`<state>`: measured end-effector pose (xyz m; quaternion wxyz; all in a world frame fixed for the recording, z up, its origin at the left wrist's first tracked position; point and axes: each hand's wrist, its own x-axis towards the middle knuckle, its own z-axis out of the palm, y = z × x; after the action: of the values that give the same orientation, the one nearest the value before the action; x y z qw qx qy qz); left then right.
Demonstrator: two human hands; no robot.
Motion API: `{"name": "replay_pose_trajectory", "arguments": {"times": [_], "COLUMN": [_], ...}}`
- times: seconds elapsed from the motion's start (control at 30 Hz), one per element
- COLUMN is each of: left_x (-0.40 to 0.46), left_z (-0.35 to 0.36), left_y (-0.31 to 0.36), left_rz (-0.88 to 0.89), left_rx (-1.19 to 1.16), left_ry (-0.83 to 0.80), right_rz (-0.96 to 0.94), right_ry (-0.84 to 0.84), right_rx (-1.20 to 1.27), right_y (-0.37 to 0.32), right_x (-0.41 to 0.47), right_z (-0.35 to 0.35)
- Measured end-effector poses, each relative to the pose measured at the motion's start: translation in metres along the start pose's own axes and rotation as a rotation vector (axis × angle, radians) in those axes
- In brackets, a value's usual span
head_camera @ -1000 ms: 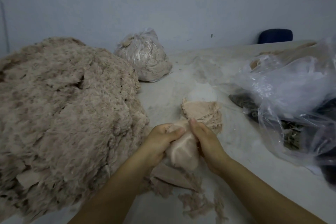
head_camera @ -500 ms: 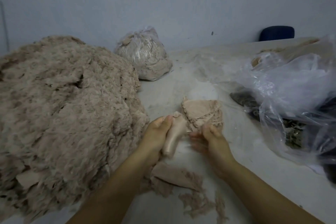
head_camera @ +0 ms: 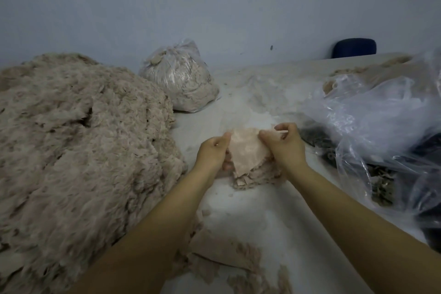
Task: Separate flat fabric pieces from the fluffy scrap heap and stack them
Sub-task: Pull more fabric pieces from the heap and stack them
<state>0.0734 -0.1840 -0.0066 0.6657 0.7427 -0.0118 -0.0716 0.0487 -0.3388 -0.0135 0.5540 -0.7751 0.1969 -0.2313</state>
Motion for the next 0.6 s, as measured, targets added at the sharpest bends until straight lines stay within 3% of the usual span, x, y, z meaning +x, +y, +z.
{"name": "replay_pose_trajectory", "arguments": {"times": [0.07, 0.17, 0.23, 0.27, 0.33, 0.4, 0.5, 0.6], "left_x": [-0.004, -0.022, -0.037, -0.042, -0.051, -0.058, -0.064, -0.072], "left_z": [-0.012, -0.046, -0.064, -0.069, -0.073, -0.074, -0.076, -0.071], "left_y": [-0.008, -0.023, -0.031, -0.036, -0.045, -0.048, -0.048, -0.048], "left_rz": [-0.046, 0.028, 0.095, 0.132, 0.22, 0.249, 0.139, 0.105], "left_rx": [0.068, 0.296, 0.664, 0.833, 0.962, 0.811, 0.427, 0.362], "left_ry": [-0.076, -0.51, -0.822, -0.899, -0.911, -0.813, -0.636, -0.527], "right_rz": [-0.028, -0.15, -0.197, -0.224, -0.296, -0.429, -0.295, -0.084], "right_ry": [0.014, -0.036, -0.346, -0.555, -0.904, -1.003, -0.834, -0.691], "right_rx": [-0.213, -0.191, -0.143, -0.155, -0.277, -0.396, -0.14, 0.103], "right_y": [0.013, 0.03, 0.035, 0.034, 0.033, 0.037, 0.037, 0.03], "right_x": [-0.004, -0.038, -0.069, -0.083, -0.105, -0.113, -0.116, -0.11], "right_z": [-0.005, -0.011, -0.012, -0.014, -0.017, -0.017, -0.015, -0.014]}}
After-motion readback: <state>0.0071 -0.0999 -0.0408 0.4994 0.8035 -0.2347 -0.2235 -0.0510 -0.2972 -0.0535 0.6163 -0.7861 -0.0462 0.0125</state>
